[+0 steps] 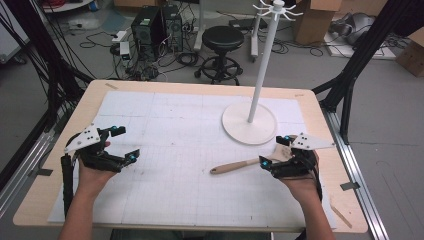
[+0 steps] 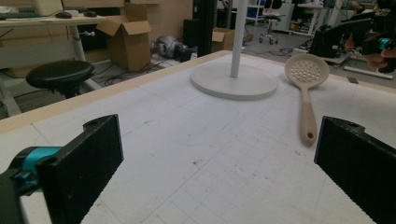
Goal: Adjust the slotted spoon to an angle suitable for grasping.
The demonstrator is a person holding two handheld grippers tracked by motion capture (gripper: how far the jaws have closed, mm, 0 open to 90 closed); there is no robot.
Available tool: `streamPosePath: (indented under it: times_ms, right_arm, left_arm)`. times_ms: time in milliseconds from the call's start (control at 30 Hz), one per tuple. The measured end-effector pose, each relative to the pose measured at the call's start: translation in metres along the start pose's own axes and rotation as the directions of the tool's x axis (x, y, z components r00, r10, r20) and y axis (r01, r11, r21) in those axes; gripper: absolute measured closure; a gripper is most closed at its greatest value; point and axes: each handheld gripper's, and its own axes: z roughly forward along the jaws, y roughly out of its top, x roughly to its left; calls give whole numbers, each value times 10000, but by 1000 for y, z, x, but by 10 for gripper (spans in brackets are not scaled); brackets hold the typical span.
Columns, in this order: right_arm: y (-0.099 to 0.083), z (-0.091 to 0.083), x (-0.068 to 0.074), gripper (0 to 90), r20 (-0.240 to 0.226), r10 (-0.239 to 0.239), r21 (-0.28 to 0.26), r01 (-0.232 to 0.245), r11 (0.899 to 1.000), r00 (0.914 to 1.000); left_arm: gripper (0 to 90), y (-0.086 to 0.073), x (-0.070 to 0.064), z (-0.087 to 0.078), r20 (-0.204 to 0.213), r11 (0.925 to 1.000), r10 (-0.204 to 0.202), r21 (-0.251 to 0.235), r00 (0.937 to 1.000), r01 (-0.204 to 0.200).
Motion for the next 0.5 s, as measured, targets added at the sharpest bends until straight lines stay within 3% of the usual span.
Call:
streamPosePath:
  times_ms: [200, 500]
  right_arm:
    - [-3, -2, 0, 21, 24, 38, 134, -38, 9999, 10000]
    - [-1, -4, 2, 48, 372, 36, 207, -44, 9998, 9993]
  left_arm:
    - [16, -1, 3, 2, -63, 9998, -164, -114, 9998, 164]
    - [16, 0, -1, 2, -5, 10000, 61, 19, 10000, -61]
